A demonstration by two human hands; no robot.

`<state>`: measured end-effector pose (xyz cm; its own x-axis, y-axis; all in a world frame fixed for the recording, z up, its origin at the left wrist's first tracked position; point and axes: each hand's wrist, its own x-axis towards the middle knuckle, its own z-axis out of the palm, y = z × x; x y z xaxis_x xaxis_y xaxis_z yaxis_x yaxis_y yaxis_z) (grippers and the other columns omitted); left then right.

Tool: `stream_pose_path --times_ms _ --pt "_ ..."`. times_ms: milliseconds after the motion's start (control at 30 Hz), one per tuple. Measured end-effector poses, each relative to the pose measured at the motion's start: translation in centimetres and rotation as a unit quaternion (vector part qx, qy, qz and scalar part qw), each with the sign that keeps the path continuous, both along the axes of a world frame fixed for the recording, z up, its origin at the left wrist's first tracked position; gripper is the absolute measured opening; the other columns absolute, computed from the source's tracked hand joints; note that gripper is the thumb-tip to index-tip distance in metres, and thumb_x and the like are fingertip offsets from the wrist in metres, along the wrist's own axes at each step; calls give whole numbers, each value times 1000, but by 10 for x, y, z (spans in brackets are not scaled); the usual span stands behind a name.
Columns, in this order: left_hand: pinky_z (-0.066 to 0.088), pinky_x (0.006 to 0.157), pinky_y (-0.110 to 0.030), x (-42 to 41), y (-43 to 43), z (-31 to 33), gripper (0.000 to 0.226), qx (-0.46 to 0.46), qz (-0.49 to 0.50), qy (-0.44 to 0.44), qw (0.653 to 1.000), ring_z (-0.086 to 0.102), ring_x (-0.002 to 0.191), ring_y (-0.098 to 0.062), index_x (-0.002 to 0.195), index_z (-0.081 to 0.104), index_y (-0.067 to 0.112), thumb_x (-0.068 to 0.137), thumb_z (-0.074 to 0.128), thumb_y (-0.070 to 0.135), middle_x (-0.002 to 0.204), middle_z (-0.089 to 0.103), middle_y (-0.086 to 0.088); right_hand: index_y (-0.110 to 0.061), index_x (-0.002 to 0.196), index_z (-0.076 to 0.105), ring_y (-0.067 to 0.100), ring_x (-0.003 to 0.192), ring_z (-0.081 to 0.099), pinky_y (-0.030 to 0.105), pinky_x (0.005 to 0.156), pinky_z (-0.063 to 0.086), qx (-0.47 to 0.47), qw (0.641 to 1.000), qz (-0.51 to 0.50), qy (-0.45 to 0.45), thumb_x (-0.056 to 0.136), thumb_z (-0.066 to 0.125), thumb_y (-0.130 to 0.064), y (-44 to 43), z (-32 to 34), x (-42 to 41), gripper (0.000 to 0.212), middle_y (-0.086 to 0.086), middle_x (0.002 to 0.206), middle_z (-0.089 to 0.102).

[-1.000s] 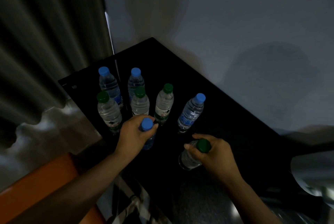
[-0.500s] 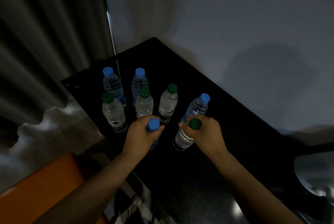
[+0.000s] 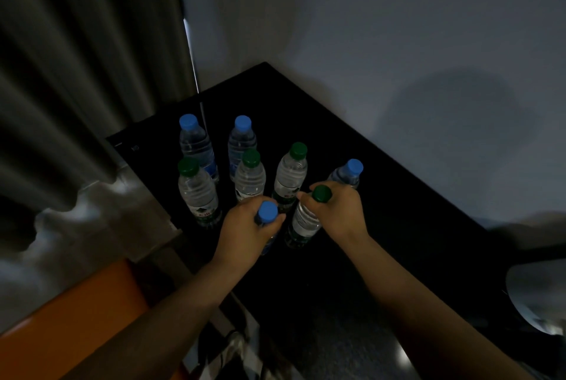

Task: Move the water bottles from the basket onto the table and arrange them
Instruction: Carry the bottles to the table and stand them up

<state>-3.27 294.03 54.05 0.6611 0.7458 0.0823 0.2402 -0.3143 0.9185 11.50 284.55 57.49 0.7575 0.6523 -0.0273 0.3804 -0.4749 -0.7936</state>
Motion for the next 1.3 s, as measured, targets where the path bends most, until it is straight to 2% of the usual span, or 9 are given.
stream_pose_path --times_ms 300,467,533,600,667,800,933,1100,1300 --pt "43 70 -4 1 1 2 18 -16 4 4 1000 59 81 -8 93 67 10 78 75 15 86 61 6 8 88 64 32 80 68 49 72 55 -16 1000 10 15 78 78 -25 -2 -9 -1 37 20 81 70" --pt "42 68 -4 0 1 4 19 -5 -2 8 1000 57 78 -7 93 67 9 78 76 15 84 61 5 -7 89 61 17 78 63 35 71 54 -56 996 52 42 79 75 -21 -5 -7 7 22 7 84 65" --pt "41 68 -2 0 1 5 19 4 -6 8 1000 56 77 -6 92 66 8 78 76 15 83 61 4 -8 104 59 16 85 61 29 75 52 -86 993 63 42 81 74 -20 -10 -4 14 30 4 93 63" --pt "40 68 -2 1 2 6 18 5 -12 12 1000 56 77 -7 92 66 6 78 75 14 83 60 3 -13 115 55 9 89 59 12 72 47 -98 992 73 37 80 75 -22 -20 1 19 41 -2 101 61" --pt "40 69 -4 1 3 6 18 9 -15 17 1000 56 77 -9 91 66 7 78 75 14 83 61 2 -20 122 52 -1 91 56 4 68 43 -101 991 87 13 79 75 -25 -34 8 22 49 -10 109 59" --pt "44 71 -22 3 3 9 17 24 -22 46 998 58 80 -17 89 64 8 79 74 17 86 63 -5 -30 125 52 -3 85 49 8 64 38 -177 978 80 -74 80 71 -37 -71 10 15 49 -14 108 55" --pt "39 65 -24 7 11 15 15 58 -70 111 990 56 79 -19 89 62 8 82 70 19 85 62 -7 -31 124 53 1 92 51 10 70 37 -280 952 97 -78 82 67 -42 -100 5 4 46 -8 119 58" --pt "45 78 -28 18 17 46 24 199 -188 232 933 58 96 -21 107 63 12 86 63 25 106 64 -6 -29 118 57 4 89 56 15 72 45 -326 939 87 -64 83 68 -39 -119 9 -18 39 -5 113 62" --pt "48 80 -32 33 -25 82 27 277 -311 207 885 57 98 -19 109 60 18 86 61 32 109 60 -1 -27 121 57 10 103 60 26 85 51 -347 937 2 -43 84 67 -38 -144 21 -49 40 -4 116 62"
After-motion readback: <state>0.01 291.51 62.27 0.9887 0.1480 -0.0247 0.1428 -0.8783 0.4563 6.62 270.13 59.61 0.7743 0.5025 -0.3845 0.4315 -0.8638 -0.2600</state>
